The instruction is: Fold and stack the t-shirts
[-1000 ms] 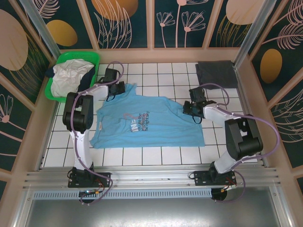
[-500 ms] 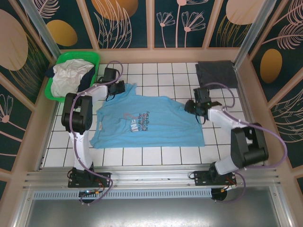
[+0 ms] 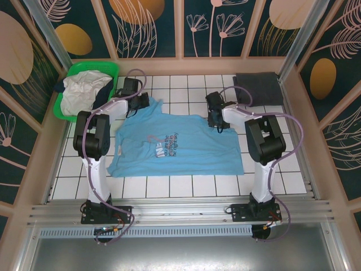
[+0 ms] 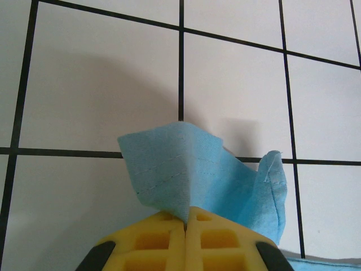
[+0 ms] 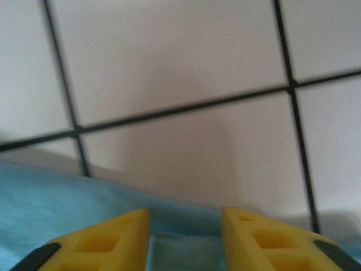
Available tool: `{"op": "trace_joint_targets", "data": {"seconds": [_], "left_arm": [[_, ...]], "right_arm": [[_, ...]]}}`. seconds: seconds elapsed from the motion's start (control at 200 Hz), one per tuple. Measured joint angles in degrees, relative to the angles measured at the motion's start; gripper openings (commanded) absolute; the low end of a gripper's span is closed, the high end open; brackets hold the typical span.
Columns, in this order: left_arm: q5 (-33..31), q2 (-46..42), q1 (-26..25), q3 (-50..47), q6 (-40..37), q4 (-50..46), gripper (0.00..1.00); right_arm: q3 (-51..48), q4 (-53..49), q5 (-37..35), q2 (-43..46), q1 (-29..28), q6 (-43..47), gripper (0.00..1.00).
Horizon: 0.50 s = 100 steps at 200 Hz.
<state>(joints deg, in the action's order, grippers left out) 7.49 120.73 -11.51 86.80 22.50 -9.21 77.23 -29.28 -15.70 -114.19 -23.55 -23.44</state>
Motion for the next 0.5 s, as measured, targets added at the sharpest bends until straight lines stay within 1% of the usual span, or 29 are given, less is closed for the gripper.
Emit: {"op": "trace_joint_targets", "data": {"seconds": [0.085, 0.23, 0.355, 0.5], "left_arm": [[0.00, 0.02, 0.09, 0.00, -0.22, 0.00, 0.00], [0.00, 0.07, 0.39, 0.00, -0.48, 0.00, 0.00], [-0.02, 0.07, 0.70, 0.00, -0.94, 0.00, 0.00], [-0.55, 0.07, 0.94, 0.00, -1.49, 0.00, 0.00]], "right_arm": [[0.28, -3.43, -4.02, 0.00, -0.70, -1.57, 0.24], [0.39, -8.11, -9.73, 0.13, -2.60, -4.79, 0.18], [-1.33, -10.25, -12.17, 2.08, -4.02, -7.61, 0.17], [-7.87, -11.54, -12.74, 8.00, -5.35, -10.69, 0.17]]}}
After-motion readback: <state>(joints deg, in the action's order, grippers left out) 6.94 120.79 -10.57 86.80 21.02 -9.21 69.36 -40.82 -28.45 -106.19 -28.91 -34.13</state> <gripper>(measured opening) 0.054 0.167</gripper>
